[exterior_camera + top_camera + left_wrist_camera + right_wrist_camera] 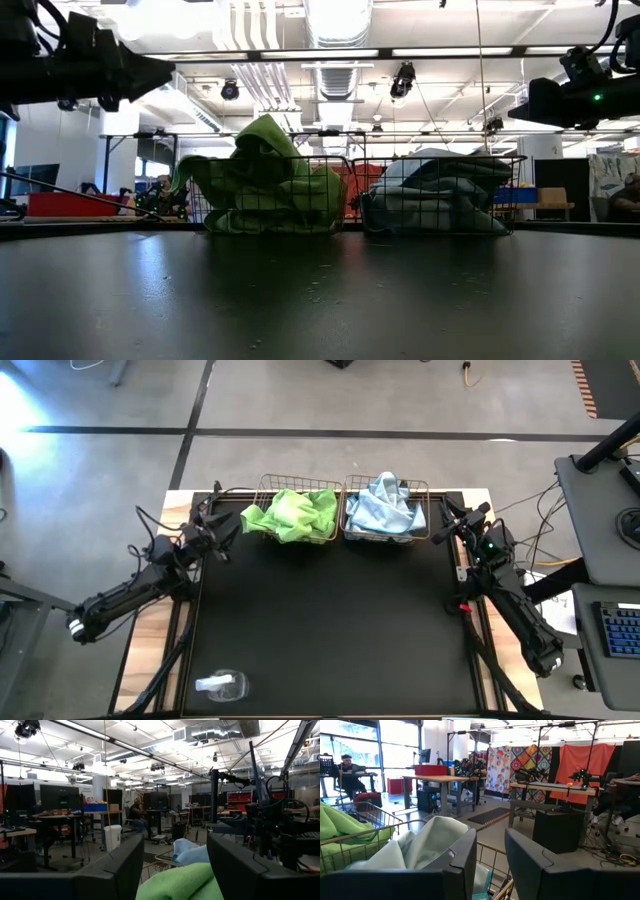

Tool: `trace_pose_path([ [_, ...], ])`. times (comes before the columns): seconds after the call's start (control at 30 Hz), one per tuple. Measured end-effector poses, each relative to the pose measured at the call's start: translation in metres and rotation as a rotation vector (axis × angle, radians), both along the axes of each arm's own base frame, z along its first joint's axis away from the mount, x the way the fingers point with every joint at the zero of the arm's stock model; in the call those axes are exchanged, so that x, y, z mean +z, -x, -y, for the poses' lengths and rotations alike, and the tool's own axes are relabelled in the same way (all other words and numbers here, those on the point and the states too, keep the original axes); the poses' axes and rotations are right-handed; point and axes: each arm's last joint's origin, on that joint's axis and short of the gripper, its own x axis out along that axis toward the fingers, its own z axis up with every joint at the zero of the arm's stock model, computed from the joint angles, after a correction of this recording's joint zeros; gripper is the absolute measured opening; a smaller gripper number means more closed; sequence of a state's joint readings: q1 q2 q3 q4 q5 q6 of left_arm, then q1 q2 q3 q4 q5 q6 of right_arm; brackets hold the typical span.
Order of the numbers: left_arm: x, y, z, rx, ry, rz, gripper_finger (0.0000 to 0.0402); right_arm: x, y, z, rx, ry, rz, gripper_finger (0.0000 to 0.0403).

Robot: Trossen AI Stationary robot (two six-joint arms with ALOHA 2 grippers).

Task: Sort microfiber towel by color & place in baskets
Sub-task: Return to Home Position

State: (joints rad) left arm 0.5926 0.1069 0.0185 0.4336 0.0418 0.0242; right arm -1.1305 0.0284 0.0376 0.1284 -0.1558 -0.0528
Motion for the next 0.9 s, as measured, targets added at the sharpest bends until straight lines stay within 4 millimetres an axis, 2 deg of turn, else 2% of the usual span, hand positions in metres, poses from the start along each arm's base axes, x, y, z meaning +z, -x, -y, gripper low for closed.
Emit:
trace_pose_path([
  [0.9, -0.01, -0.0093, -0.0063, 0.0, 0.067, -0.099, 0.0201, 0.0, 0.0, 0.0, 0.0, 0.0, 0.0, 0.0095],
])
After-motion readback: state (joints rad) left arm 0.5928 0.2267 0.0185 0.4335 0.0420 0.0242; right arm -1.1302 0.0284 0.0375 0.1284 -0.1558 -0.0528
